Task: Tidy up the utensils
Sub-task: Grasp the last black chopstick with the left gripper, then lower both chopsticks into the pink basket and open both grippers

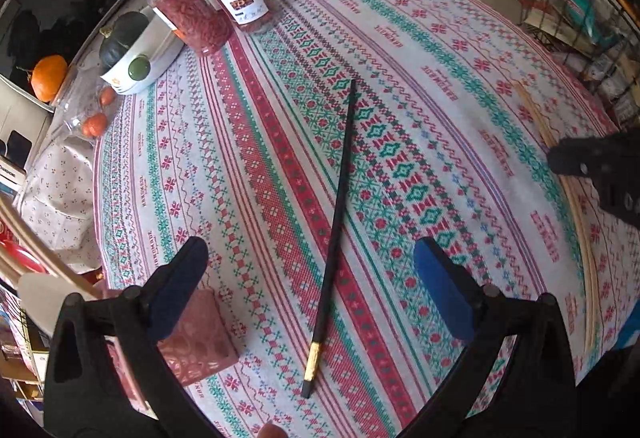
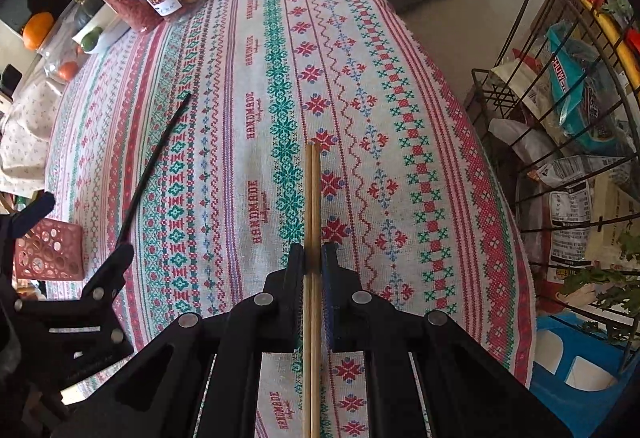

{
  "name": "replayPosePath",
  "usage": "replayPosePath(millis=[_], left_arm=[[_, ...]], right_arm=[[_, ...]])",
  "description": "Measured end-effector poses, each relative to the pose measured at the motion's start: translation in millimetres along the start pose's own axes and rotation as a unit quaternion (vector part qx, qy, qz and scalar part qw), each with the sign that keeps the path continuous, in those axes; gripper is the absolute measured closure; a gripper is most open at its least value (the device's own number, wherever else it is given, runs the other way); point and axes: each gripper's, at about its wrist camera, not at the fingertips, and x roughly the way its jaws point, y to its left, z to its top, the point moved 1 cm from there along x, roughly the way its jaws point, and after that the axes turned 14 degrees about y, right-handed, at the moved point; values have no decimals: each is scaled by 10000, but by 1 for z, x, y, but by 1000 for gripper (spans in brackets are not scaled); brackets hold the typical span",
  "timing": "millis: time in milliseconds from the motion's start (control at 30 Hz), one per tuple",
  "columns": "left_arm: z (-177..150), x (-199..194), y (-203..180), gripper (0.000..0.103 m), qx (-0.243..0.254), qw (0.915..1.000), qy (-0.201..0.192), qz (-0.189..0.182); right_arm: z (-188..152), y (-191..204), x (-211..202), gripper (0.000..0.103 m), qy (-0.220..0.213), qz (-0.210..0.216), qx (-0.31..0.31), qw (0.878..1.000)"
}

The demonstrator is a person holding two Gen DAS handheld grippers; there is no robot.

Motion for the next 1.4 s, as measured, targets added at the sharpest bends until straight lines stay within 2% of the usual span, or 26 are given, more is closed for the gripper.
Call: replayPosePath(millis=[67, 100, 233, 367, 467, 567, 633, 667, 700, 800, 900, 1133, 1400], left_arm=[[13, 10, 7, 3, -161, 9995, 167, -237], [18, 15, 10, 8, -271, 9986, 242, -392], [31, 35, 14, 38, -530, 9908, 582, -1102], [33, 40, 18, 42, -661, 9855, 595, -1446], [30, 40, 18, 45, -648, 9848, 585, -1499], [26, 39, 17, 54, -580, 9849, 551, -1537], [22, 35, 13, 72, -483, 9854, 544, -1541], [21, 34, 11, 78, -439, 9859, 524, -1528], [20, 33, 9, 90, -392, 9864, 505, -1516], [9, 27, 1, 94, -328, 9879, 413, -1456], [-6, 20, 0, 95, -375, 9868, 231, -1559], [-52, -17, 11, 96, -368, 9845, -431, -1657], [-100, -67, 41, 96, -362, 9737, -1202, -1900]], right_arm=[[0, -1, 0, 94, 32, 56, -12, 10000], [0, -1, 0, 94, 42, 81, -28, 10000], [-1, 5, 1, 94, 77, 142, -147, 9998], [1, 13, 1, 94, 42, 175, -239, 9996], [1, 15, 1, 94, 39, 182, -251, 9995], [1, 16, 2, 94, 50, 179, -232, 9996], [0, 17, 2, 94, 42, 171, -232, 9996], [0, 18, 2, 94, 32, 166, -241, 9996], [0, 18, 2, 94, 19, 161, -246, 9996], [-2, 19, -1, 94, -58, 164, -241, 9996], [-5, 22, -8, 94, -202, 165, -249, 9994], [-15, 40, -33, 95, -643, 357, -404, 9965], [-40, 68, -65, 95, -1248, 679, -817, 9865]])
